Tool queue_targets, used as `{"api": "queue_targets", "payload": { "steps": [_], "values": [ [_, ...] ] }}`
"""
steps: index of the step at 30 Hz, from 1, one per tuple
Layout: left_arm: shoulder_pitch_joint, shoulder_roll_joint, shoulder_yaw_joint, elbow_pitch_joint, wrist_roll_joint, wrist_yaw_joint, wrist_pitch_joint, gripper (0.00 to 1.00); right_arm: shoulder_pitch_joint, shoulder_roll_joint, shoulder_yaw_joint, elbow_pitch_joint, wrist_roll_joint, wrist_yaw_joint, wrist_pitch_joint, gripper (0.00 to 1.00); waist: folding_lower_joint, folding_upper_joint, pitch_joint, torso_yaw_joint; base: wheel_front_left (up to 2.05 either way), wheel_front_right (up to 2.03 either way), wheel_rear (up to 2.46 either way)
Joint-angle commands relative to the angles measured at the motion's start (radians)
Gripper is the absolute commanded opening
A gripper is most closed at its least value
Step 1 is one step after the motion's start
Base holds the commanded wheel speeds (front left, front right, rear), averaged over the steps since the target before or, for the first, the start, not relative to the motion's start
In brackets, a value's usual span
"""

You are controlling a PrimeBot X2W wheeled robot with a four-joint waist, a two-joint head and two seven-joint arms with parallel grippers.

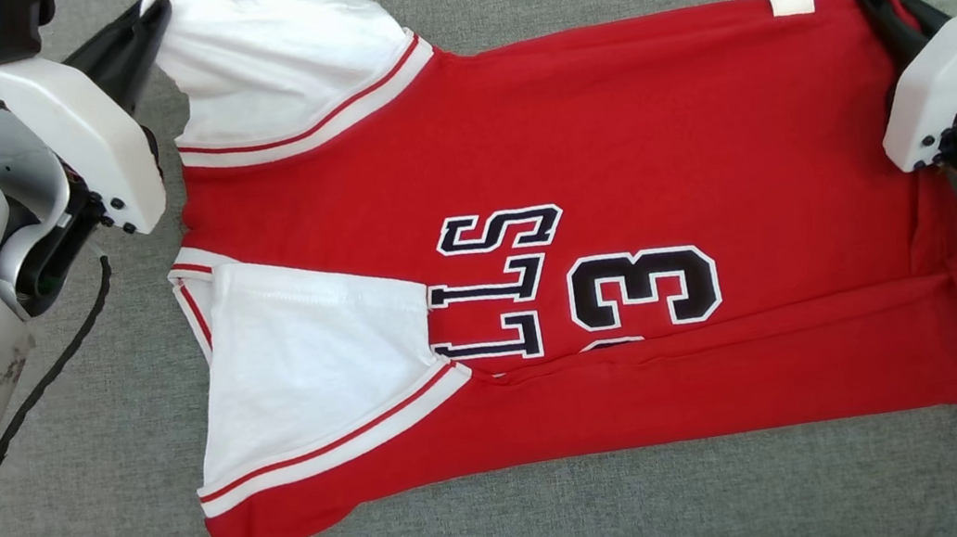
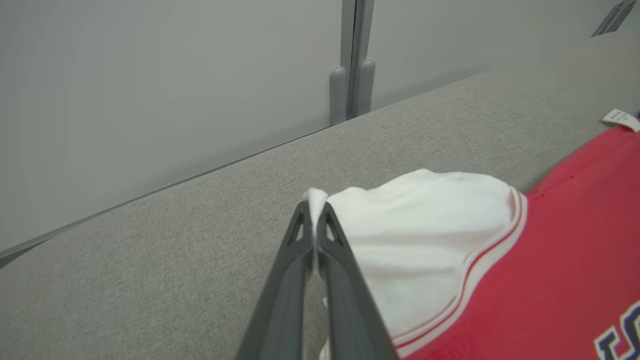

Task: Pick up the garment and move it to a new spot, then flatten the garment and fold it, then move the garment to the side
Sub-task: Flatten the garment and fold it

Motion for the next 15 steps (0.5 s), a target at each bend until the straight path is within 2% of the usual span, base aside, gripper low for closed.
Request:
{"api": "queue_targets", "payload": {
  "steps": [1,7,15],
  "values": [
    [-0.014,0.006,0.003,0.011,0.003,-0.001,-0.016,0.00,-0.021,-0.014,0.004,0.009,0.008,-0.001,-0.024,0.00,0.0000,0.0000,0.003,0.000,0.00,0.00,0.00],
    [-0.042,-0.003,0.020,0.037,0.015,0.005,-0.070,0.00,-0.070,-0.025,-0.014,0.043,-0.020,-0.001,-0.087,0.00,0.0000,0.0000,0.008,0.003,0.00,0.00,0.00],
    [-0.095,-0.034,0.054,0.131,0.036,0.029,-0.190,0.00,-0.156,0.008,-0.067,0.145,-0.105,-0.001,-0.197,0.00,0.0000,0.0000,0.010,0.001,0.00,0.00,0.00]
  ]
}}
